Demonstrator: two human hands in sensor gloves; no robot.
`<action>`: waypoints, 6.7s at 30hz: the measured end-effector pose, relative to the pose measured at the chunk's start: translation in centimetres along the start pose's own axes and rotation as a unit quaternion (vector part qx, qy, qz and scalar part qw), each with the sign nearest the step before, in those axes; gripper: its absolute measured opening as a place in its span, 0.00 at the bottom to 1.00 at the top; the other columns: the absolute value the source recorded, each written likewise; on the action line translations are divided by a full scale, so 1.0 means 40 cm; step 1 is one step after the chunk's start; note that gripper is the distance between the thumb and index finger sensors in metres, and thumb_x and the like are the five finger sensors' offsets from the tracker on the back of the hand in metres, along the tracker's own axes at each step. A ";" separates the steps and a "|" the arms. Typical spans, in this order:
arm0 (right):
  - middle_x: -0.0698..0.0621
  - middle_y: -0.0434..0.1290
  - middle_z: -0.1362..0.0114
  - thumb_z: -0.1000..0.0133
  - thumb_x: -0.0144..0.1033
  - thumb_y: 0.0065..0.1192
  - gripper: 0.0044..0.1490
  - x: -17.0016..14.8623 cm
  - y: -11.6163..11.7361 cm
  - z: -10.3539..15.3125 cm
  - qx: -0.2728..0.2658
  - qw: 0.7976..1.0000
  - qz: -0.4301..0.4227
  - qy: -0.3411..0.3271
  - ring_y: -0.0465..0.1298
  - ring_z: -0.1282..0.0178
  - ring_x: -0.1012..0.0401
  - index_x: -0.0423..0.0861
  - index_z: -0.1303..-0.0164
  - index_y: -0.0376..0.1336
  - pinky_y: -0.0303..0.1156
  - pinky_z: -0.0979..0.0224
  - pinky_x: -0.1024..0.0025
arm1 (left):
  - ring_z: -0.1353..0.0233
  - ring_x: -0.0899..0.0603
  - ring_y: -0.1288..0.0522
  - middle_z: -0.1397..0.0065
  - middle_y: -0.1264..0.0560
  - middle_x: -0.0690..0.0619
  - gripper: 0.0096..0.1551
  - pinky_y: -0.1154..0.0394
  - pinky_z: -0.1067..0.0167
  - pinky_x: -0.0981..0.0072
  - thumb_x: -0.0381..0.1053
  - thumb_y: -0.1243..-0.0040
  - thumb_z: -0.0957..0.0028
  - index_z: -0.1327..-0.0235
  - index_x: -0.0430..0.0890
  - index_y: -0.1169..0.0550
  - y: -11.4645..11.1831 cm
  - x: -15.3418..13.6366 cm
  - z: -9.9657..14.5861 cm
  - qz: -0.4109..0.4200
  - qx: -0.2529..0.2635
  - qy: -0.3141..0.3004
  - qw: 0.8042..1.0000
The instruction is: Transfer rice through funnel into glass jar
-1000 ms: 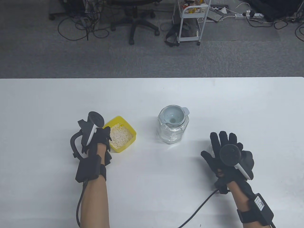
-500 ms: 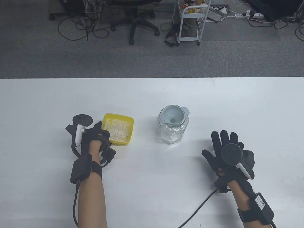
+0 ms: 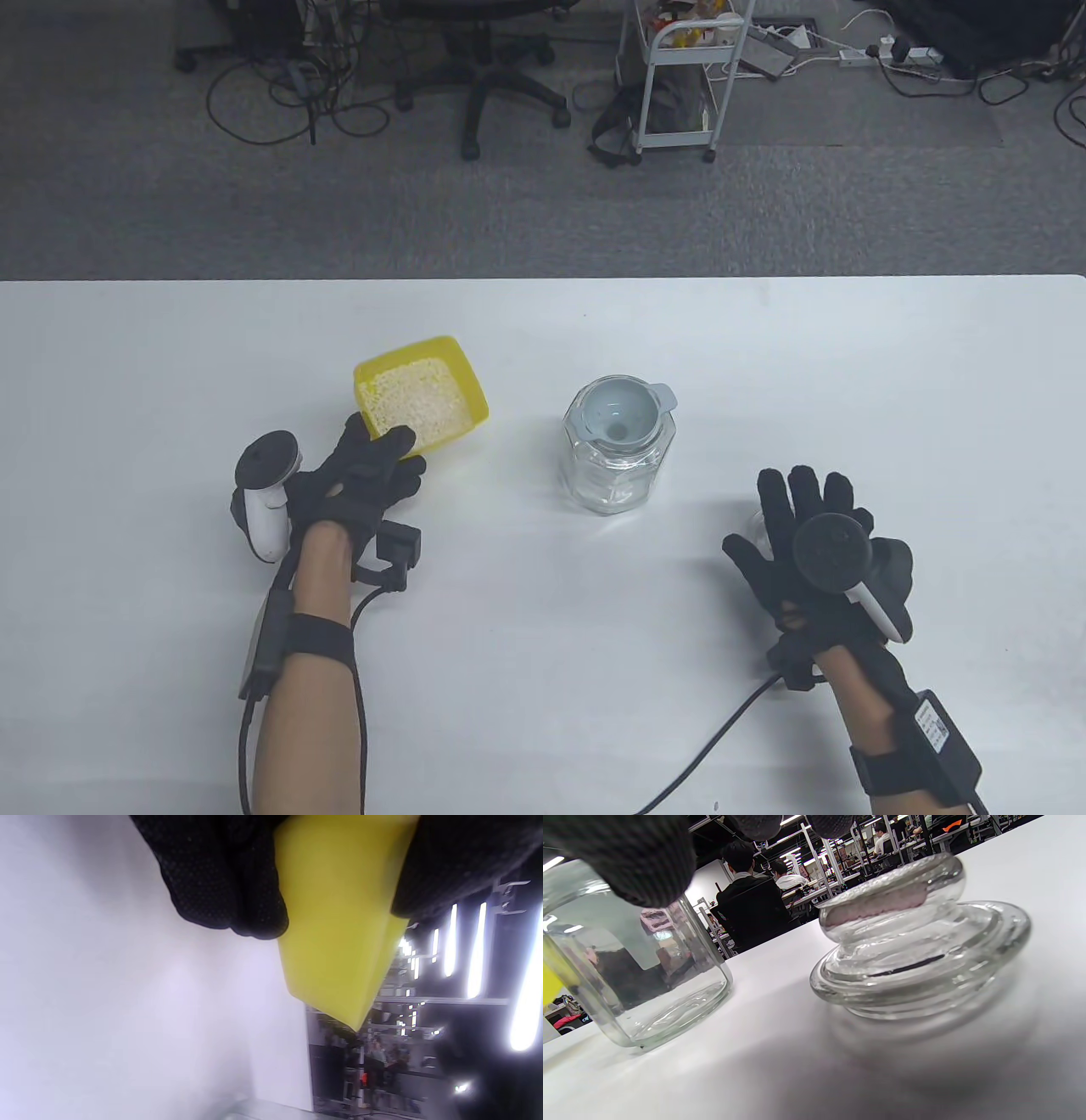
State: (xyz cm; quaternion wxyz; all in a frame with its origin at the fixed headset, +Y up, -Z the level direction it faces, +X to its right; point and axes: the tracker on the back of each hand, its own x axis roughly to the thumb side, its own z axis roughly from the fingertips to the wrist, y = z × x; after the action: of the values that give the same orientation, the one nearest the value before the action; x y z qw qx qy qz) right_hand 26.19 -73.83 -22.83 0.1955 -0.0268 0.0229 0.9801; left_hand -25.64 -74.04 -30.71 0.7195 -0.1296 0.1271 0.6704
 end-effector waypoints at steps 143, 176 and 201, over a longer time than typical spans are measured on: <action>0.45 0.37 0.11 0.52 0.70 0.61 0.55 0.017 -0.007 0.005 0.013 1.000 0.020 -0.011 0.31 0.15 0.40 0.65 0.22 0.38 0.34 0.24 0.29 | 0.28 0.53 0.14 0.21 0.26 0.60 0.57 0.15 0.28 0.59 0.79 0.24 0.60 0.21 0.59 0.35 -0.430 0.303 0.198 -0.504 0.176 -0.346 0.772; 0.45 0.37 0.11 0.52 0.69 0.61 0.55 0.014 -0.006 0.006 0.014 1.000 0.020 -0.010 0.31 0.15 0.40 0.64 0.22 0.39 0.34 0.24 0.29 | 0.43 0.51 0.06 0.35 0.15 0.48 0.59 0.10 0.42 0.56 0.84 0.31 0.57 0.25 0.44 0.26 0.004 0.034 0.158 -0.215 0.204 -0.066 0.953; 0.45 0.37 0.11 0.52 0.70 0.60 0.55 0.017 -0.001 0.007 0.016 0.999 0.027 -0.005 0.31 0.15 0.40 0.64 0.22 0.39 0.35 0.24 0.29 | 0.58 0.48 0.04 0.50 0.07 0.42 0.45 0.10 0.52 0.52 0.77 0.40 0.45 0.31 0.45 0.17 0.081 -0.057 0.119 -0.409 0.199 0.072 0.888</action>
State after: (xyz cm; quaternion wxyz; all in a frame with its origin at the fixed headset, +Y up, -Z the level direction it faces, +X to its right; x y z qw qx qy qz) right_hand 25.56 -73.50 -22.59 0.1692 -0.0180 0.0387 0.9847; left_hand -28.99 -74.27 -25.51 0.9294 -0.0721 0.2446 0.2667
